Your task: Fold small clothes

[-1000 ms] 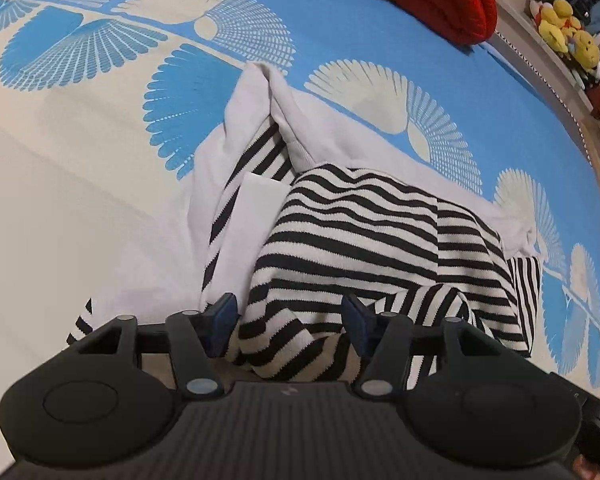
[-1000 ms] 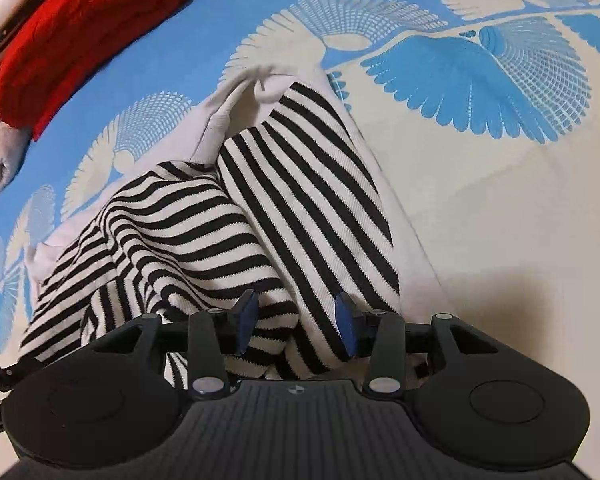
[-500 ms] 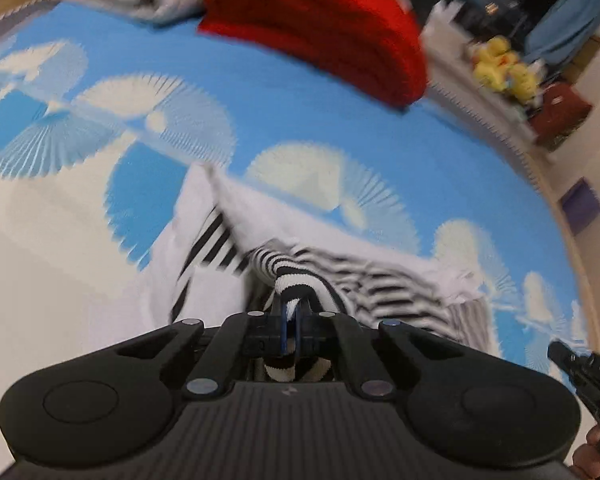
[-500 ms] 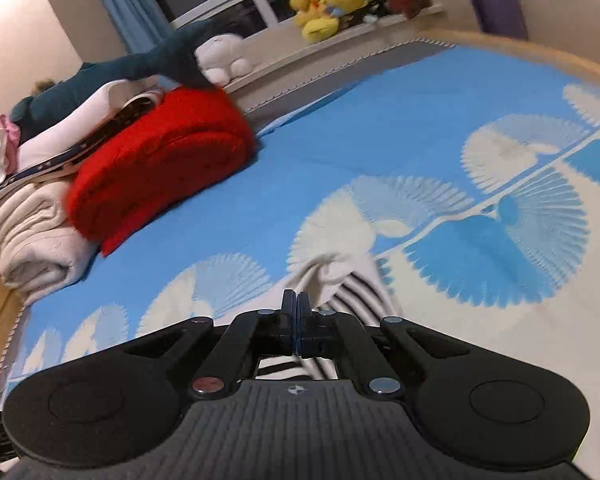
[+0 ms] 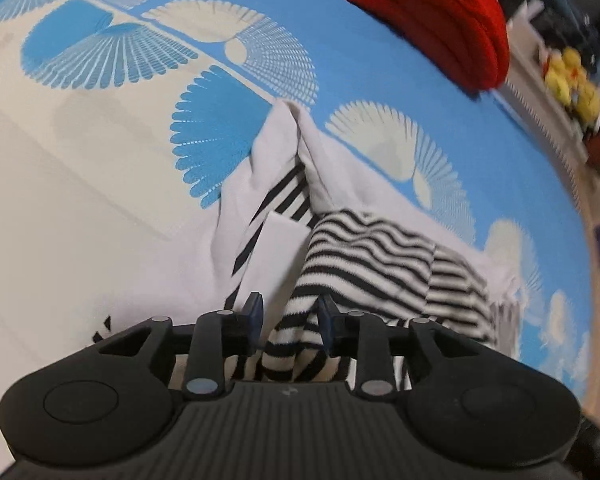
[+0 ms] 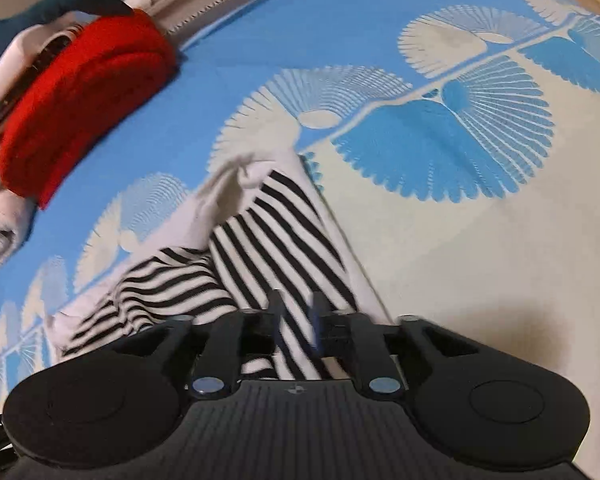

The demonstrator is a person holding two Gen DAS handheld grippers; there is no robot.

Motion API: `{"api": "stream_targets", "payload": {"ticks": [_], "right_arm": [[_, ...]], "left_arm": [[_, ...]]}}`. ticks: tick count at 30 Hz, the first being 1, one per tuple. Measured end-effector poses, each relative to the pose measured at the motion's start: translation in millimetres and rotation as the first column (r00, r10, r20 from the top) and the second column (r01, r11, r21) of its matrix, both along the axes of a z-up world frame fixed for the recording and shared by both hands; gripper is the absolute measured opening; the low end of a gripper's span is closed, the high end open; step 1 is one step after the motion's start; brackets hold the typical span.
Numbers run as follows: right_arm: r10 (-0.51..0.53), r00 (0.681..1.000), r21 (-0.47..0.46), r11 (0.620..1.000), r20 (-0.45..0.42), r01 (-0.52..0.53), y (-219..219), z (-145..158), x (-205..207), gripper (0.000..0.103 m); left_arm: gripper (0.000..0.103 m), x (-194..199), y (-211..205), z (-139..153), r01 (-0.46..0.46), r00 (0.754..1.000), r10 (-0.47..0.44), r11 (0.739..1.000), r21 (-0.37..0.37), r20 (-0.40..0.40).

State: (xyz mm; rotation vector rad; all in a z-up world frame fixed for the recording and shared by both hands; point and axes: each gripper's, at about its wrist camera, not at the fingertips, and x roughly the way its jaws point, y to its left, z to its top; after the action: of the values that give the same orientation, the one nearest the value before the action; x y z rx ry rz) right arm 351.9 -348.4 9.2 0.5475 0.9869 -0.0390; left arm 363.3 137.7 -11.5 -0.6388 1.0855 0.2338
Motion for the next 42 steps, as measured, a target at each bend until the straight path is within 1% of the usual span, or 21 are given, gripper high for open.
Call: {"api": "stream_targets", "payload": {"ticks": [3,6,9,11,13,14,15,16,19,21,23,24,26,27,29,30,31,34,37,39,42], "right_arm": [[0.041,0.999,0.035,0.999,-0.028,-0.04,5.5,-5.4,5.2,0.045],[0.066,0.996,0.061,0.996,-0.062,-0.062,12.4,-14.3,8.1,0.045],[0.089,0.99,0.086,0.993,-0.111,-0.079,20.9,-26.3,11.5,0.045],[0.113,0.981,0.045,0.993,-0.158,-0.107,29.5,-33.1,11.4,0.045],[0.131,0.978,-0.003,0.991,-0.163,-0.133,37.0,-35.1,9.8,0.044],[0.142,0.978,-0.021,0.989,-0.15,-0.147,40.2,-34.1,8.9,0.038],[0.155,0.979,-0.036,0.986,-0.133,-0.161,42.2,-32.5,8.1,0.011],[0.167,0.98,-0.043,0.984,-0.109,-0.172,44.3,-29.2,7.0,0.002],[0.125,0.992,-0.043,0.991,0.02,-0.124,38.7,-3.3,0.8,0.001],[0.076,0.988,-0.058,0.996,0.138,-0.068,29.4,24.9,-7.1,0.001],[0.046,0.974,-0.094,0.995,0.222,-0.025,21.6,45.6,-16.1,0.001],[0.032,0.971,-0.109,0.994,0.237,-0.006,17.0,49.7,-18.9,0.001],[0.023,0.986,-0.111,0.994,0.165,-0.004,12.5,38.3,-16.0,0.001],[0.053,0.996,-0.092,0.995,0.072,-0.046,14.0,22.9,-9.3,0.001],[0.107,0.987,-0.064,0.991,-0.123,-0.116,20.9,-11.0,-1.3,0.003],[0.086,0.984,-0.076,0.992,-0.154,-0.098,21.8,-17.3,-3.0,0.009],[0.061,0.987,-0.091,0.993,-0.15,-0.075,21.3,-16.4,-4.9,0.022],[0.028,1.0,-0.215,0.976,0.011,-0.025,24.7,14.2,-12.2,0.027],[0.084,0.973,-0.333,0.943,0.216,-0.007,35.8,44.7,-24.2,0.034],[0.148,0.951,-0.309,0.949,0.271,-0.06,39.5,50.2,-25.9,0.034],[0.251,0.932,-0.224,0.955,0.262,-0.194,51.7,41.6,-23.8,0.034]], "left_arm": [[0.042,0.8,6.2,1.8,-0.009,1.0,0.009,1.0,-0.021,0.0],[0.047,2.5,0.5,-4.8,0.017,0.999,-0.018,0.999,-0.037,-0.027],[0.048,6.1,-13.1,-14.9,0.068,0.995,-0.068,0.998,-0.005,-0.067],[0.048,7.9,-20.9,-23.0,0.088,0.992,-0.088,0.996,0.003,-0.095],[0.042,9.0,-26.5,-26.2,0.098,0.99,-0.096,0.995,0.022,-0.105],[0.035,8.8,-27.8,-27.2,0.1,0.99,-0.097,0.994,0.03,-0.103],[0.014,8.9,-29.4,-26.3,0.102,0.991,-0.098,0.994,0.038,-0.092],[0.006,8.7,-30.7,-23.7,0.106,0.992,-0.102,0.993,0.048,-0.074],[0.005,6.1,-34.3,-3.8,0.113,0.993,-0.116,0.989,0.1,0.03],[0.005,3.3,-34.1,8.8,0.135,0.985,-0.143,0.988,0.08,0.096],[0.005,2.7,-33.3,10.6,0.166,0.98,-0.172,0.984,0.064,0.105],[0.006,3.3,-32.8,4.9,0.184,0.98,-0.189,0.98,0.077,0.066],[0.006,4.6,-30.5,-14.1,0.195,0.98,-0.19,0.976,0.094,-0.051],[0.007,4.1,-27.4,-23.9,0.184,0.979,-0.175,0.978,0.094,-0.103],[0.021,3.2,-22.2,-29.8,0.165,0.978,-0.15,0.982,0.096,-0.146],[0.028,2.9,-21.1,-26.3,0.162,0.979,-0.146,0.981,0.107,-0.139],[0.034,2.5,-21.1,-20.2,0.161,0.982,-0.147,0.979,0.123,-0.121],[0.044,-1.1,-27.1,7.6,0.156,0.988,-0.156,0.961,0.228,-0.02],[0.044,-3.7,-37.4,28.0,0.148,0.981,-0.178,0.941,0.304,0.076],[0.042,-4.9,-43.7,37.8,0.154,0.969,-0.203,0.943,0.295,0.143],[0.042,-2.8,-56.7,39.1,0.227,0.944,-0.28,0.936,0.269,0.177]]}}
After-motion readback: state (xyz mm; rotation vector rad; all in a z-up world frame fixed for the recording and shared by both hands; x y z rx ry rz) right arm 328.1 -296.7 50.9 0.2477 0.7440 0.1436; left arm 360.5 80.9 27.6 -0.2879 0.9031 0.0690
